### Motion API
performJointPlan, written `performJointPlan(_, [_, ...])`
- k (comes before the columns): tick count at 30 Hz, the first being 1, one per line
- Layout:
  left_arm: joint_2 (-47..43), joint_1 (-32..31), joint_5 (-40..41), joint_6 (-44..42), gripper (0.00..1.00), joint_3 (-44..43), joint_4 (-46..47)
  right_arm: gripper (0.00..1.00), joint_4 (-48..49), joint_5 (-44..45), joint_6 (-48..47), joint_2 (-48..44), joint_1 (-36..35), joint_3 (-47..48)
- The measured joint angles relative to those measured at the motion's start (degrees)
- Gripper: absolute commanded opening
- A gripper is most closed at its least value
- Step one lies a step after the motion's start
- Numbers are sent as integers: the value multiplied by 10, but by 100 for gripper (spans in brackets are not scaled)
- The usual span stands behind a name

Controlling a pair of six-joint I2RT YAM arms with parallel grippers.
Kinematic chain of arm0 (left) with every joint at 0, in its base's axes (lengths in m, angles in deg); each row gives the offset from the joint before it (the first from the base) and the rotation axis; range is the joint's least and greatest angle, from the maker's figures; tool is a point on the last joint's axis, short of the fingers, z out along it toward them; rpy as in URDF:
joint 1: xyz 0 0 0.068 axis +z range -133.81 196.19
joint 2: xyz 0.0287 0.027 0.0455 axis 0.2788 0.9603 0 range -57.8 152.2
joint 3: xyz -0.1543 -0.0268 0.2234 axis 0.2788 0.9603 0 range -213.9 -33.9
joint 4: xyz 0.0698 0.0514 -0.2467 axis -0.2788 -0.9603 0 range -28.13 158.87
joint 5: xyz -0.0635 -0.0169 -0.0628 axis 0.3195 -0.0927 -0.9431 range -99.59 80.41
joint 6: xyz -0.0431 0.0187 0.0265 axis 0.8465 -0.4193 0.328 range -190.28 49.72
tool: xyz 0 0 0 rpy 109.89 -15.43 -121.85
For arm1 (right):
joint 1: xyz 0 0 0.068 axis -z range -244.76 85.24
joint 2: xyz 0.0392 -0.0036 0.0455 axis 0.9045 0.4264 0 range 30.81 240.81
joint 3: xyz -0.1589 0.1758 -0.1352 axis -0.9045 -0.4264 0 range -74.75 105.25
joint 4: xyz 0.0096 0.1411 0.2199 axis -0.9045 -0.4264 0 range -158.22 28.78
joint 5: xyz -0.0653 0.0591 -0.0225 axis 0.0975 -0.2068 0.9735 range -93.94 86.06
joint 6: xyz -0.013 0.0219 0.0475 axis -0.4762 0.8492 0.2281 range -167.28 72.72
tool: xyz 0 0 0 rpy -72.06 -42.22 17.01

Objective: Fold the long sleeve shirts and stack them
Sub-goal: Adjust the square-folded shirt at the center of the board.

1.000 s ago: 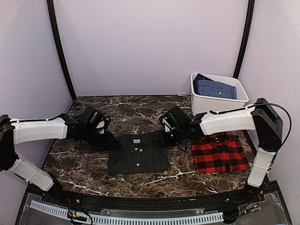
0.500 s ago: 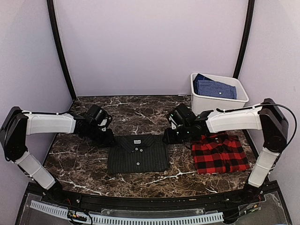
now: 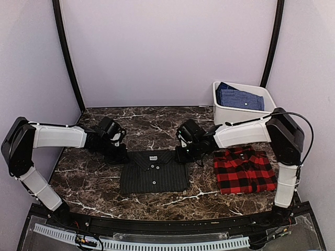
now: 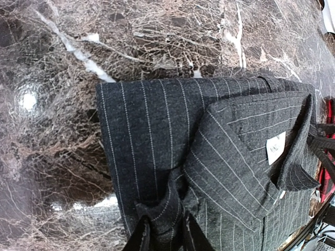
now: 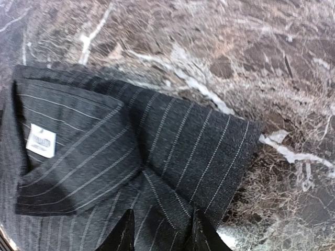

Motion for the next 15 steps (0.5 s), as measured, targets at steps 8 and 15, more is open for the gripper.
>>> performJointPlan(8, [0, 2, -7, -2, 16, 0, 5, 31, 0, -5, 1, 8, 0, 0])
performJointPlan(15, [0, 2, -12, -4, 9, 0, 9, 10, 6, -19, 4, 13, 0, 0])
